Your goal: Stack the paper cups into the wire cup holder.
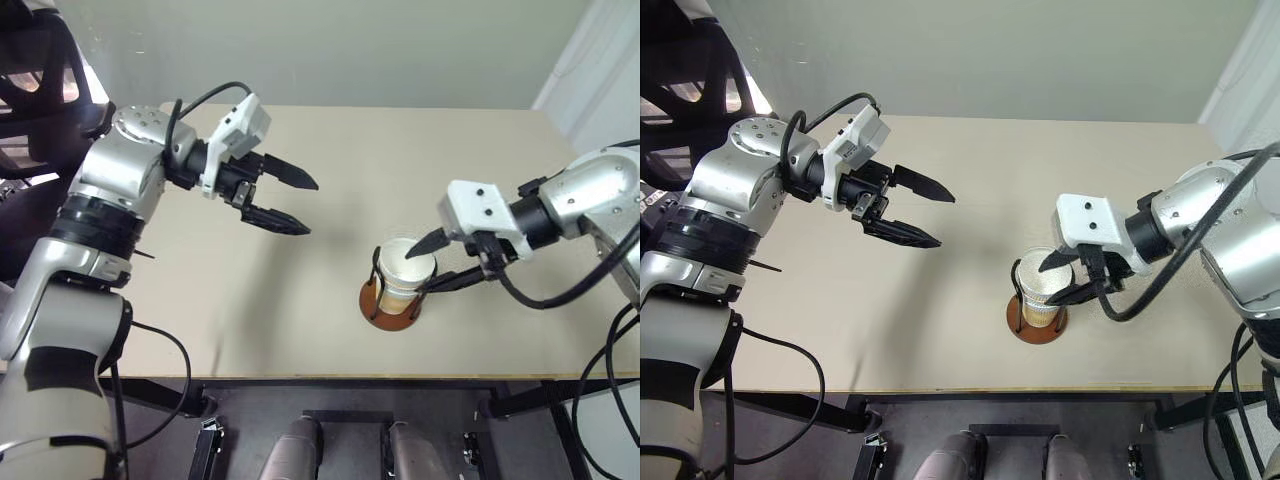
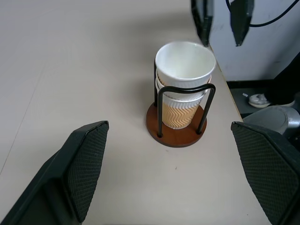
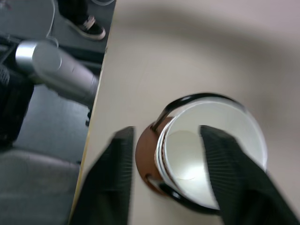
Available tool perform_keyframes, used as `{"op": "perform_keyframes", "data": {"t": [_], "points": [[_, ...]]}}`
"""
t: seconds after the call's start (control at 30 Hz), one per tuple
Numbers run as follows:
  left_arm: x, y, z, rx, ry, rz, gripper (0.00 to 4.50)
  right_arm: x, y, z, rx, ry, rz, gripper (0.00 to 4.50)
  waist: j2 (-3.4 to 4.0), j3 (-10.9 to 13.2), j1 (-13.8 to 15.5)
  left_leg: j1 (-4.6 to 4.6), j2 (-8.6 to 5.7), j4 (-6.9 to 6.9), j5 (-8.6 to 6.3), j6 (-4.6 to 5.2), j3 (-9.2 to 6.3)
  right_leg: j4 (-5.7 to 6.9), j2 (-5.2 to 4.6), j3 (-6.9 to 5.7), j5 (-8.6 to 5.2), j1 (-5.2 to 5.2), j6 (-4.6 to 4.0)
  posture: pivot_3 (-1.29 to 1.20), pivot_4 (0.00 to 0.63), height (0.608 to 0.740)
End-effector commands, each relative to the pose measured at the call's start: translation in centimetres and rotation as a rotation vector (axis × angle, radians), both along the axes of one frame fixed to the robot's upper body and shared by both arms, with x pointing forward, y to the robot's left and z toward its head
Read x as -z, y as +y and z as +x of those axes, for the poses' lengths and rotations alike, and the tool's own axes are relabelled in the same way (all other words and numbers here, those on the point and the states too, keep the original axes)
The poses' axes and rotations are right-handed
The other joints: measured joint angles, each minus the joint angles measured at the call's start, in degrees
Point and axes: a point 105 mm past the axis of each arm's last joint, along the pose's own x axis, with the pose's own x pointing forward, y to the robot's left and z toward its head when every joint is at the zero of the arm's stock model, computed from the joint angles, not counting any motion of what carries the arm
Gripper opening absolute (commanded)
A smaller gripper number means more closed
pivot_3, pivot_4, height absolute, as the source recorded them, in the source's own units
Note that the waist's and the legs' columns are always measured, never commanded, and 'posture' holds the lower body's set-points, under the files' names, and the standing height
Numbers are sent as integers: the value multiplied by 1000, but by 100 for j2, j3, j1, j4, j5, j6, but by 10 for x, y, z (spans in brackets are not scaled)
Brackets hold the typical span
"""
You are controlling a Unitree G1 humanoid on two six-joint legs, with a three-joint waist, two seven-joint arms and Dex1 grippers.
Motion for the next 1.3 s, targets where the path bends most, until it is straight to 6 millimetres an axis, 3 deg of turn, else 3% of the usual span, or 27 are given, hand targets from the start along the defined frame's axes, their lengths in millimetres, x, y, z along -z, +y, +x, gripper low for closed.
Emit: {"op": "perform_keyframes", "data": {"t": [0.03, 0.13, 0.3, 0.47, 0.73, 1.03, 1.3], "points": [[-16, -2, -7, 46, -41, -26, 4500, -28, 6, -1, 38, -49, 123, 3071, 0, 0, 0, 1, 1, 0, 0, 0, 0, 0, 0, 0, 0, 0, 0, 0, 150, 740], [-15, -2, -7, 43, -35, -34, 4500, -45, 5, 5, 113, -19, 264, 3071, 0, 0, 2, 0, 1, 0, 1, -1, -1, 0, 1, -1, 0, 0, -1, 0, 150, 740], [-14, -2, -5, 33, -25, -66, 4500, -61, -18, 38, 351, 5, 516, 3071, -2, 0, 10, 2, 0, 2, 3, -1, -1, 1, 0, 0, 4, 1, -6, 0, 150, 740], [-15, -11, 4, -8, -19, -139, 4500, -50, -56, 81, 618, -59, 641, 3071, -3, 0, 21, 3, 0, 8, 8, 1, -2, 5, -4, 0, 10, 3, -8, 0, 150, 740], [-15, -20, 18, -98, -25, -264, 4500, -31, -101, 123, 875, -172, 795, 3071, -1, 1, -5, 4, 3, 6, 17, 2, 1, 2, -5, 2, 40, 0, 31, 0, 150, 740], [-9, -27, 29, -200, 1, -394, 4500, -12, -137, 147, 1107, -251, 914, 3071, -1, 1, -2, 3, 1, 7, 30, 5, 3, -9, -5, 4, 63, 3, 30, 0, 150, 740], [9, -31, 26, -246, 44, -432, 4500, 7, -140, 147, 1171, -256, 940, 3071, -1, 1, -3, 4, 1, 8, 34, 2, 4, -12, -5, 4, 77, 5, 27, 0, 150, 740]]}}
